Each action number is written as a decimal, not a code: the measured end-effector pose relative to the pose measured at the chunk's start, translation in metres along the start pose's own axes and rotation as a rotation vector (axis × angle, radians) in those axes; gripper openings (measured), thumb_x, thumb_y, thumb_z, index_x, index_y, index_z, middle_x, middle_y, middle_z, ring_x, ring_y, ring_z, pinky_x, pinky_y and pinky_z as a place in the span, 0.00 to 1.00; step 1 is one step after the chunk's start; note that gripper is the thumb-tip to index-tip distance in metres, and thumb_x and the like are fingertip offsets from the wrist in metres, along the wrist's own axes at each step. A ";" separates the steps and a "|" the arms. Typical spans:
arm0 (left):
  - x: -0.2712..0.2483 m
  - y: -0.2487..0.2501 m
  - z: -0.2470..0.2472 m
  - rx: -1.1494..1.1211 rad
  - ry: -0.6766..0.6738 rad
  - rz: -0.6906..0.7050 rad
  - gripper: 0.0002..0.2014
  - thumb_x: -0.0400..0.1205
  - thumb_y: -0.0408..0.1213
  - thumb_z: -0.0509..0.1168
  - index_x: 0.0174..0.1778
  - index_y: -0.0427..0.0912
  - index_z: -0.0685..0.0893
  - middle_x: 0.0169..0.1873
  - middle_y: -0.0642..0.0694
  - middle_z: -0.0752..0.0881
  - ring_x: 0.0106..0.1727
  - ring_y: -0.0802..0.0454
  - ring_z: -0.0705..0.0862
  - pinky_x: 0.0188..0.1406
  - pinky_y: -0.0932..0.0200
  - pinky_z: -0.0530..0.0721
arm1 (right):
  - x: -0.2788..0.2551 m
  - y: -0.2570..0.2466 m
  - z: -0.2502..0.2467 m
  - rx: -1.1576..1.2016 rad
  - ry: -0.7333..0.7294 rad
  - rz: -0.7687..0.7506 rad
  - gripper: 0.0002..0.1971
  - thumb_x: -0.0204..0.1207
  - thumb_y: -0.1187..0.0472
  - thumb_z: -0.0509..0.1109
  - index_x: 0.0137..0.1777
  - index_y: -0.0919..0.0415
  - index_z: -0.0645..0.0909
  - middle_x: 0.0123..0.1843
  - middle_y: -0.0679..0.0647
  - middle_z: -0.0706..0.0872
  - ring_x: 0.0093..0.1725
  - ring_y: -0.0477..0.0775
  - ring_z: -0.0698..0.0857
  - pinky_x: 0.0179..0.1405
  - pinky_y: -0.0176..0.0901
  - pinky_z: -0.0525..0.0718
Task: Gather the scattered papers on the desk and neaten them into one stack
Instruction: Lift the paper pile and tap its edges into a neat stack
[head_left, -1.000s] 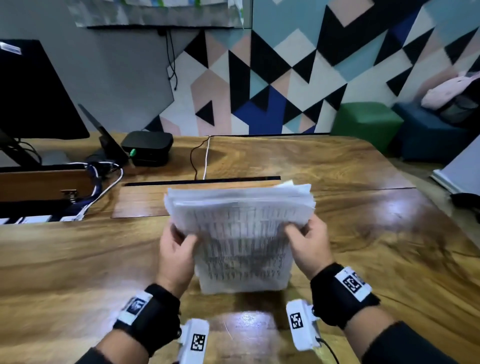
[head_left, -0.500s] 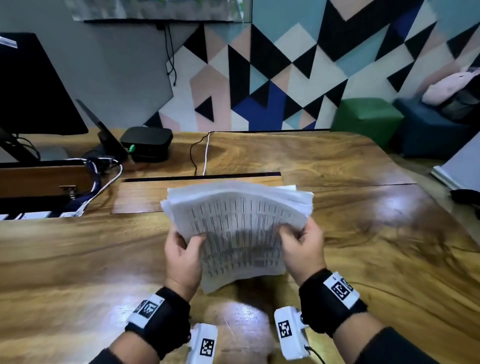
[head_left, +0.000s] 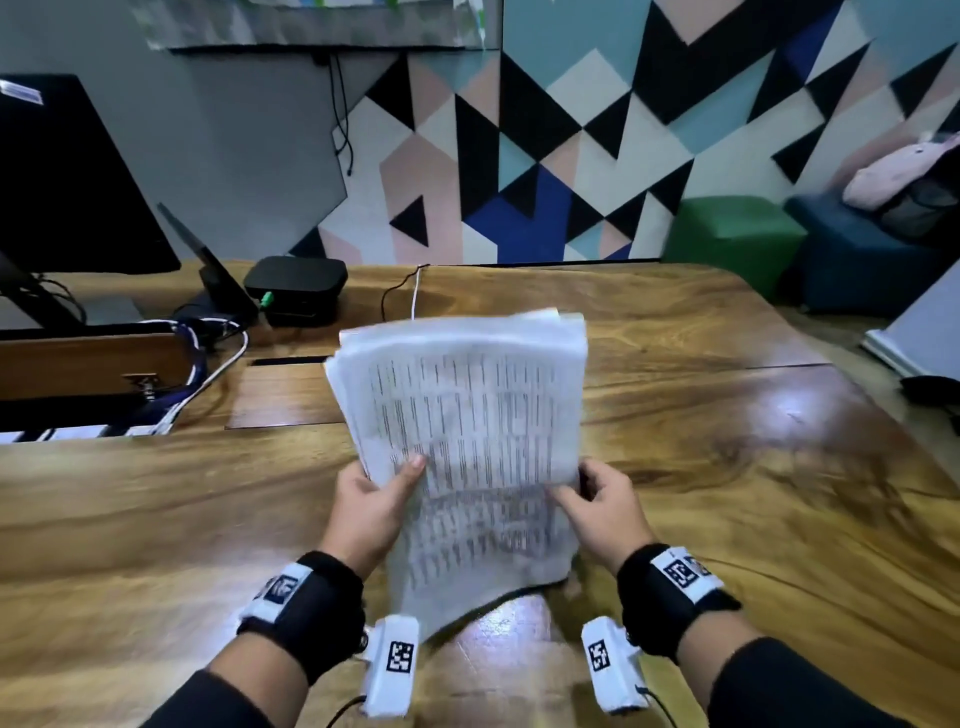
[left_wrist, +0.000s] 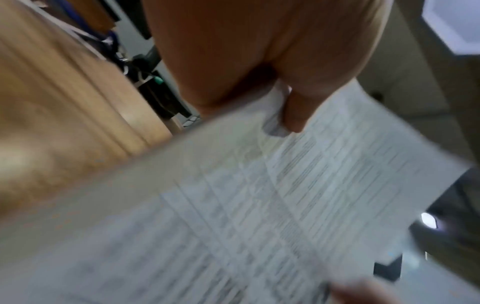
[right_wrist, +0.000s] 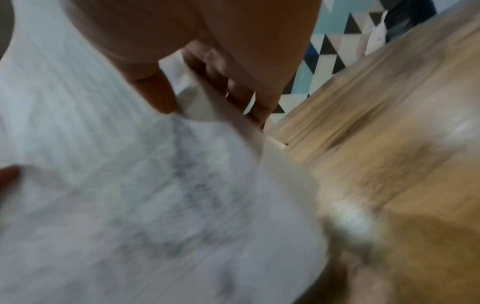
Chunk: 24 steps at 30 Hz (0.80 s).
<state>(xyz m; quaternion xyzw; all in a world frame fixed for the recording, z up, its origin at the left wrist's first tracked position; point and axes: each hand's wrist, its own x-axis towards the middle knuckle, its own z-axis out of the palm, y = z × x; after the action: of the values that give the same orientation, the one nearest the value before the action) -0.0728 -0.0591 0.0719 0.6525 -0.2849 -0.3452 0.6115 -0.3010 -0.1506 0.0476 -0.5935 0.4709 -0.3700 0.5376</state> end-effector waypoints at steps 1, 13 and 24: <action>0.005 0.001 -0.001 -0.041 0.063 -0.031 0.09 0.79 0.35 0.73 0.50 0.33 0.88 0.39 0.44 0.93 0.38 0.51 0.90 0.37 0.57 0.90 | 0.004 0.004 -0.007 -0.005 -0.022 0.047 0.10 0.71 0.73 0.75 0.42 0.56 0.86 0.35 0.42 0.93 0.40 0.43 0.90 0.38 0.31 0.84; -0.008 -0.056 0.010 -0.528 0.140 -0.622 0.20 0.81 0.35 0.65 0.70 0.33 0.81 0.62 0.33 0.89 0.61 0.32 0.88 0.64 0.28 0.81 | -0.030 0.043 0.024 0.603 -0.107 0.774 0.13 0.80 0.69 0.65 0.63 0.70 0.81 0.53 0.67 0.92 0.43 0.63 0.93 0.38 0.52 0.91; 0.016 -0.069 -0.092 -0.331 -0.136 -0.799 0.33 0.75 0.54 0.64 0.68 0.32 0.81 0.51 0.34 0.90 0.45 0.36 0.88 0.44 0.48 0.83 | -0.014 0.048 -0.049 0.225 0.031 0.608 0.15 0.72 0.80 0.69 0.59 0.74 0.83 0.54 0.69 0.91 0.55 0.71 0.89 0.63 0.68 0.83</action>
<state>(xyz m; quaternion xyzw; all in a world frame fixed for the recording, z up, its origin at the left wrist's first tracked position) 0.0067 -0.0103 0.0027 0.5802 0.0093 -0.6378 0.5063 -0.3588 -0.1506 0.0089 -0.3569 0.5909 -0.2511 0.6785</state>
